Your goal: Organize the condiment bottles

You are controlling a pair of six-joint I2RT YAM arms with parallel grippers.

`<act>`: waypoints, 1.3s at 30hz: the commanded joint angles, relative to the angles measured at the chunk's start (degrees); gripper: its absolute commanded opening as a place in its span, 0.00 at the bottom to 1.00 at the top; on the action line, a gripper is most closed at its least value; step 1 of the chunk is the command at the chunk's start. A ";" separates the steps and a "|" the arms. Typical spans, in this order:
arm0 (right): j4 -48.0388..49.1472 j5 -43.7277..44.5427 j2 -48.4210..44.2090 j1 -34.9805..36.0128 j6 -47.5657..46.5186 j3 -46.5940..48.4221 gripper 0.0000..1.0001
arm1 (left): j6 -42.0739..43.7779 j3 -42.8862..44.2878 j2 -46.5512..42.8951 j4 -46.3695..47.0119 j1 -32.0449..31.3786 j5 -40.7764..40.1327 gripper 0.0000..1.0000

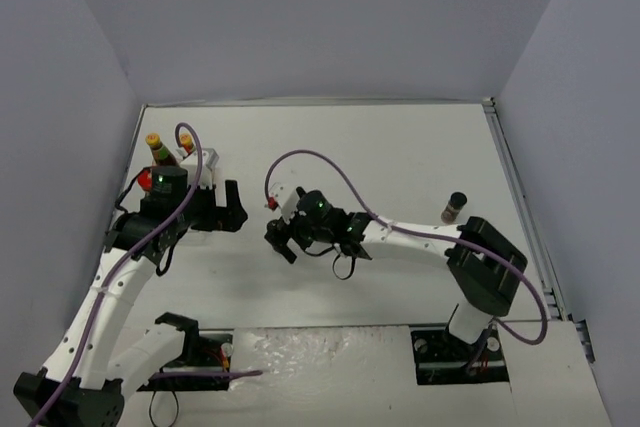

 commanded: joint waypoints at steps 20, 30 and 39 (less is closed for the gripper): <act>-18.06 31.64 -64.14 -0.31 19.62 -21.82 1.00 | -8.60 4.66 20.55 9.82 -24.50 -20.67 0.97; -18.70 31.68 -66.50 -0.31 20.08 -22.42 1.00 | -12.09 5.82 26.91 10.02 -26.53 -24.71 0.76; -18.85 31.75 -67.24 -0.31 20.08 -22.67 1.00 | -13.30 7.20 24.75 7.26 -26.60 -26.68 0.14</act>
